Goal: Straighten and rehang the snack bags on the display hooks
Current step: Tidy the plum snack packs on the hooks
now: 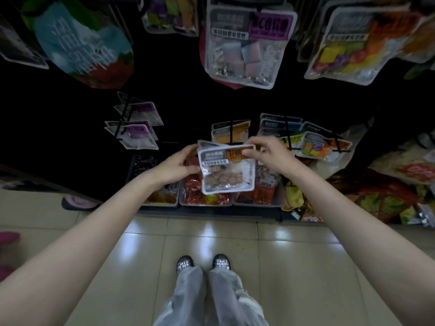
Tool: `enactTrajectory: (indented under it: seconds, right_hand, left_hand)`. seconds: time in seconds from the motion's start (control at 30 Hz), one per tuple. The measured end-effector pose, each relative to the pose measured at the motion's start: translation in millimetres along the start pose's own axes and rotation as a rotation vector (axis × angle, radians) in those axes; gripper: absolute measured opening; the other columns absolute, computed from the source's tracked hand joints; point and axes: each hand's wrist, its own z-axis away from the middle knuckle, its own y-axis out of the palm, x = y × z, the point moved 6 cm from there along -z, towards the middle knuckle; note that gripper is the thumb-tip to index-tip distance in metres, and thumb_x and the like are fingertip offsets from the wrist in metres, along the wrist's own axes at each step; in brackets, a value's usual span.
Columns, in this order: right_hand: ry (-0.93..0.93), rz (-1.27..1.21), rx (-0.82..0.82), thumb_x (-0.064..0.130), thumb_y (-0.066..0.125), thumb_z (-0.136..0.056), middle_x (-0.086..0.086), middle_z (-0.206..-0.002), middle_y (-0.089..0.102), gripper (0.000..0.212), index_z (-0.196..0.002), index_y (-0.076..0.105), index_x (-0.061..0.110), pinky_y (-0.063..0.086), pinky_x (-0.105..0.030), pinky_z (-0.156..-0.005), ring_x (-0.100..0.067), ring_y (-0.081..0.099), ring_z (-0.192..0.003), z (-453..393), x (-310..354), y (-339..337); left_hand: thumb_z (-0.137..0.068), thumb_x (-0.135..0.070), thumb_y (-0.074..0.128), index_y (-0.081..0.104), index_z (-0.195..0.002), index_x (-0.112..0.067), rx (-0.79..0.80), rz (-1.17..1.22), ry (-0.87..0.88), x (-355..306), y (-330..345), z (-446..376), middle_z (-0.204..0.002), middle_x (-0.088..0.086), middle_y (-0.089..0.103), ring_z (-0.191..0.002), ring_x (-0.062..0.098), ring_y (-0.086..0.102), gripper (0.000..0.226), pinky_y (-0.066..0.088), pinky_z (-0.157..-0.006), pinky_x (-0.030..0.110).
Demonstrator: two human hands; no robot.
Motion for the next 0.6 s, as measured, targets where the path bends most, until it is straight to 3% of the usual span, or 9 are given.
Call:
enactTrajectory:
  seconds: [0.07, 0.13, 0.2, 0.33, 0.43, 0.5, 0.6]
  right_hand:
    - [-0.026, -0.127, -0.002, 0.014, 0.056, -0.093, 0.017, -0.072, 0.049, 0.008, -0.097, 0.062, 0.012, 0.034, -0.011, -0.057, 0.009, 0.050, -0.062, -13, 25, -5]
    - [-0.009, -0.257, -0.011, 0.009, 0.054, -0.093, 0.010, -0.067, 0.049, 0.008, -0.097, 0.061, 0.008, 0.034, -0.010, -0.051, 0.004, 0.048, -0.050, -25, 38, -7]
    - [0.045, -0.429, -0.014, 0.007, 0.055, -0.093, 0.004, -0.069, 0.052, 0.006, -0.091, 0.060, 0.009, 0.036, -0.011, -0.049, 0.000, 0.045, -0.045, -35, 42, -3]
    - [0.163, -0.778, 0.066, 0.005, 0.053, -0.092, 0.006, -0.070, 0.061, 0.014, -0.086, 0.061, 0.016, 0.042, -0.013, -0.048, 0.000, 0.054, -0.057, -48, 41, 21]
    - [0.278, -0.743, 0.062, 0.009, 0.055, -0.092, 0.004, -0.080, 0.061, 0.014, -0.102, 0.065, 0.012, 0.044, -0.014, -0.051, -0.004, 0.055, -0.066, -54, 31, 36]
    - [0.353, -0.735, -0.036, 0.010, 0.057, -0.092, 0.001, -0.082, 0.061, 0.025, -0.115, 0.062, 0.002, 0.046, -0.014, -0.052, -0.006, 0.057, -0.068, -57, 25, 38]
    - [0.407, -0.796, -0.222, 0.005, 0.054, -0.093, 0.001, -0.067, 0.057, 0.017, -0.107, 0.062, 0.001, 0.043, -0.014, -0.042, -0.002, 0.054, -0.049, -58, 20, 30]
  left_hand:
    - [-0.088, -0.007, 0.060, 0.039, -0.132, -0.018, -0.074, 0.144, 0.014, -7, -17, 5, -0.128, -0.004, 0.049, -0.120, 0.009, 0.044, 0.050, 0.035, -0.104, 0.028]
    - [-0.087, -0.005, 0.060, 0.049, -0.110, -0.022, -0.137, 0.216, 0.047, -10, -35, 11, -0.112, -0.002, 0.057, -0.111, 0.014, 0.052, 0.031, 0.040, -0.101, 0.035]
    - [-0.087, -0.005, 0.059, 0.050, -0.101, -0.024, -0.155, 0.269, 0.055, -12, -44, 18, -0.102, -0.001, 0.058, -0.101, 0.017, 0.055, 0.026, 0.044, -0.093, 0.033]
    - [-0.091, -0.019, 0.057, 0.057, -0.112, -0.027, -0.193, 0.401, 0.000, -13, -52, 30, -0.104, -0.001, 0.067, -0.091, 0.015, 0.065, 0.023, 0.052, -0.076, 0.033]
    - [-0.091, -0.016, 0.057, 0.060, -0.112, -0.019, -0.252, 0.380, -0.053, -10, -57, 35, -0.090, -0.001, 0.068, -0.077, 0.012, 0.065, 0.021, 0.052, -0.065, 0.025]
    - [-0.090, -0.013, 0.059, 0.059, -0.113, -0.016, -0.276, 0.385, -0.108, -3, -60, 38, -0.089, 0.002, 0.068, -0.074, 0.011, 0.065, 0.023, 0.052, -0.063, 0.024]
    - [-0.087, -0.013, 0.062, 0.058, -0.112, -0.013, -0.326, 0.437, -0.191, 14, -70, 50, -0.096, 0.009, 0.066, -0.079, 0.017, 0.063, 0.025, 0.052, -0.067, 0.029]
